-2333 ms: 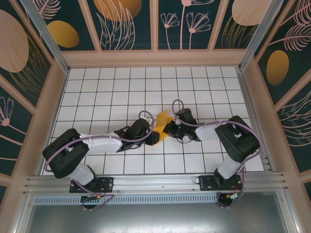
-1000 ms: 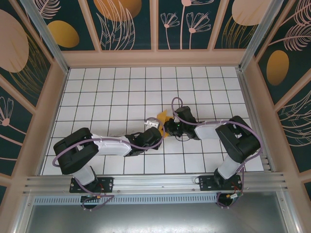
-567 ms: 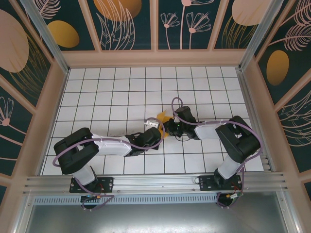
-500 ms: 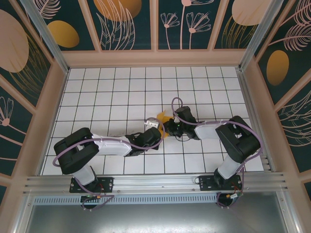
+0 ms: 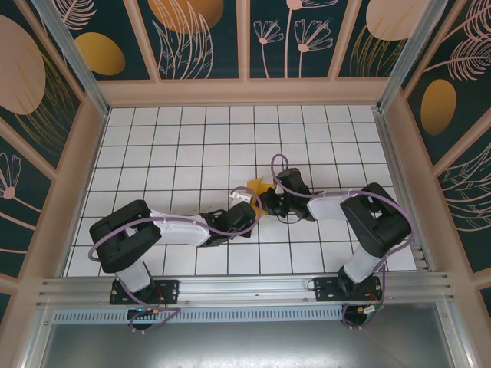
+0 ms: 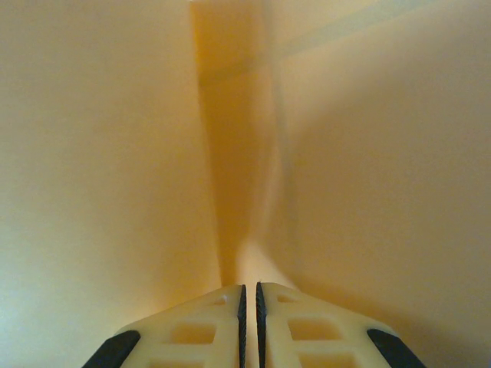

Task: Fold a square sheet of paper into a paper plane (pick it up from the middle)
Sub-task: Fourth fold the wing at the center of the table.

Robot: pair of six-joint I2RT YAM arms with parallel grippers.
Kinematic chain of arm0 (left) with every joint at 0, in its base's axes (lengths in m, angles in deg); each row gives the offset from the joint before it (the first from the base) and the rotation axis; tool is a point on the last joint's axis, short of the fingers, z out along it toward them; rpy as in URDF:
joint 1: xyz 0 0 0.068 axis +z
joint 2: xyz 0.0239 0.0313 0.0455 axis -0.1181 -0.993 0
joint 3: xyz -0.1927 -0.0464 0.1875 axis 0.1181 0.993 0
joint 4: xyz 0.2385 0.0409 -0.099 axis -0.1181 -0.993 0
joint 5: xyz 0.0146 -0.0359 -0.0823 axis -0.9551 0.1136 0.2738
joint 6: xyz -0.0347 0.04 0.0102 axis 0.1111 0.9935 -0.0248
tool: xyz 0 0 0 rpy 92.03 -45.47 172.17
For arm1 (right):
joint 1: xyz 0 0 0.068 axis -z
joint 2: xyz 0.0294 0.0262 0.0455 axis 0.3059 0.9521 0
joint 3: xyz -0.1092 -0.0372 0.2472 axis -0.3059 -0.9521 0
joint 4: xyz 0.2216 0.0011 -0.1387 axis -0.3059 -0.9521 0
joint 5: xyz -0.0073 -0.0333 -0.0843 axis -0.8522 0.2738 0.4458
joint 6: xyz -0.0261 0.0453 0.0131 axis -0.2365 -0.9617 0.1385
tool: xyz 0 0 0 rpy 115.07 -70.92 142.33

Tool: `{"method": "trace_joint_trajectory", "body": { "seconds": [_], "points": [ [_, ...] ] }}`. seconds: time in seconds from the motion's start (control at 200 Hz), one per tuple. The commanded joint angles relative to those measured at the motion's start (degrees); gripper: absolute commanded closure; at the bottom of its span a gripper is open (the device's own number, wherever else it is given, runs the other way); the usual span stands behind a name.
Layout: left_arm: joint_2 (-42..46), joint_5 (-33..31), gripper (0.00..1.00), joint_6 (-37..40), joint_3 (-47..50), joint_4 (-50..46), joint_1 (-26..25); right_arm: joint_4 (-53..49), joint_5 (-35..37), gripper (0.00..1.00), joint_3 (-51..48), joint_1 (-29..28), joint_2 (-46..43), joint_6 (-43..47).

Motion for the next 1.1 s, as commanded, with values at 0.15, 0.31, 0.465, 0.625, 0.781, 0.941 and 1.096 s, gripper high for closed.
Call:
{"method": "trace_joint_trajectory", "body": {
  "seconds": [0.15, 0.31, 0.465, 0.625, 0.781, 0.941, 1.096],
  "points": [
    [-0.5, 0.7, 0.74, 1.4, -2.5, -1.0, -0.3, 0.6, 1.0, 0.85, -0.7, -0.4, 2.0, 0.1],
    [0.7, 0.2, 0.72, 1.0, -2.3, -1.1, -0.3, 0.3, 1.4, 0.86, -1.2, -0.4, 1.9, -0.1],
    [1.0, 0.5, 0.69, 0.3, -2.1, -1.3, -0.3, 0.1, 1.5, 0.86, -1.1, -0.4, 2.1, 0.1],
    [2.1, 0.3, 0.68, -0.5, -2.0, -1.4, -0.3, 0.2, 1.2, 0.86, -1.1, -0.4, 2.3, 0.1],
    [3.4, 0.0, 0.70, -0.4, -1.7, -1.3, -0.3, 0.2, 1.4, 0.86, -1.2, -0.4, 2.2, 0.1],
    [2.0, 0.3, 0.73, -0.7, -1.9, -1.9, -0.3, 0.1, 1.3, 0.86, -1.2, -0.4, 2.1, 0.2],
    [1.0, 0.6, 0.68, -1.3, -2.1, -2.1, -0.3, 0.1, 1.3, 0.86, -1.1, -0.4, 2.1, 0.2]
  ]
}}
